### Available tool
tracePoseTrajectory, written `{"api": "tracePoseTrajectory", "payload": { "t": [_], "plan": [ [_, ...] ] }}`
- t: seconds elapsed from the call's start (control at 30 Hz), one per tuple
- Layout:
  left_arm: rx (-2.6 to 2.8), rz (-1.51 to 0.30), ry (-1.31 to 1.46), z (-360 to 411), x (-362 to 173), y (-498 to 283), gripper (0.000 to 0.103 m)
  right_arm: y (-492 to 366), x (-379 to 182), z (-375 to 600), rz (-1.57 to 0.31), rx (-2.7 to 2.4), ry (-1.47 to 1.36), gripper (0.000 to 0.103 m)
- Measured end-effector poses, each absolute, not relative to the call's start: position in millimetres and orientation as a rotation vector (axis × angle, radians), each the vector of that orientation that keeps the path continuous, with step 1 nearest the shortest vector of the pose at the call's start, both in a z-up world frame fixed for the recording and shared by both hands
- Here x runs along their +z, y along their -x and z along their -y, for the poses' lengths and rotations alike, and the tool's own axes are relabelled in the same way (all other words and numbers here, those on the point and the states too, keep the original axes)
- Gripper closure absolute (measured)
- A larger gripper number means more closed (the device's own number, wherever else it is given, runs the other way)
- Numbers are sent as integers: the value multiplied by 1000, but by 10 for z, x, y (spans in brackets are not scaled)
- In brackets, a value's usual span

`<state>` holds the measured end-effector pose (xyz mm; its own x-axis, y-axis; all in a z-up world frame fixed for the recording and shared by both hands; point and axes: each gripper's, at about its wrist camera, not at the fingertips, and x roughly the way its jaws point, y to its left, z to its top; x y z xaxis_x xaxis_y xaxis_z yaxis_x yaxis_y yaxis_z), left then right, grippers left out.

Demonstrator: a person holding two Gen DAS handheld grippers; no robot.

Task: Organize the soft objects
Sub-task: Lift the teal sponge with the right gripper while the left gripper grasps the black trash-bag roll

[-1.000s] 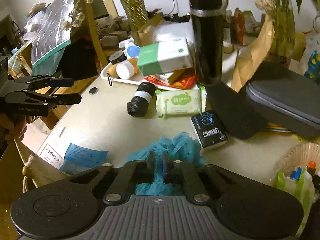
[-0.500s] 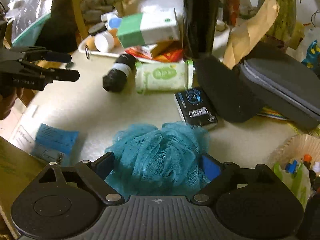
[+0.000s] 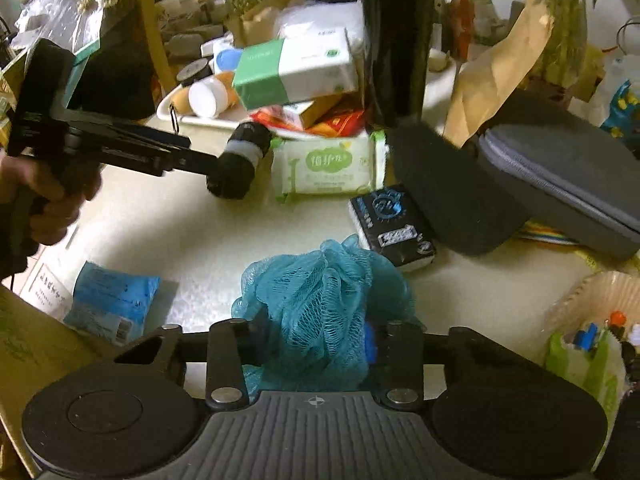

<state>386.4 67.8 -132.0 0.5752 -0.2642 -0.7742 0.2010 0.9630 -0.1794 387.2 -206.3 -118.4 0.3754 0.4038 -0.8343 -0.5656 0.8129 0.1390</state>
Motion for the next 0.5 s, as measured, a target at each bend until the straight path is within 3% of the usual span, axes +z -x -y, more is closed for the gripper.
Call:
{"api": "tracePoseTrajectory", "payload": {
  "t": [0.5],
  "plan": [
    [-271,-931,27,-506,-1600,-4138,32,-3807,-704,2347,-858,587,68,64]
  ]
}}
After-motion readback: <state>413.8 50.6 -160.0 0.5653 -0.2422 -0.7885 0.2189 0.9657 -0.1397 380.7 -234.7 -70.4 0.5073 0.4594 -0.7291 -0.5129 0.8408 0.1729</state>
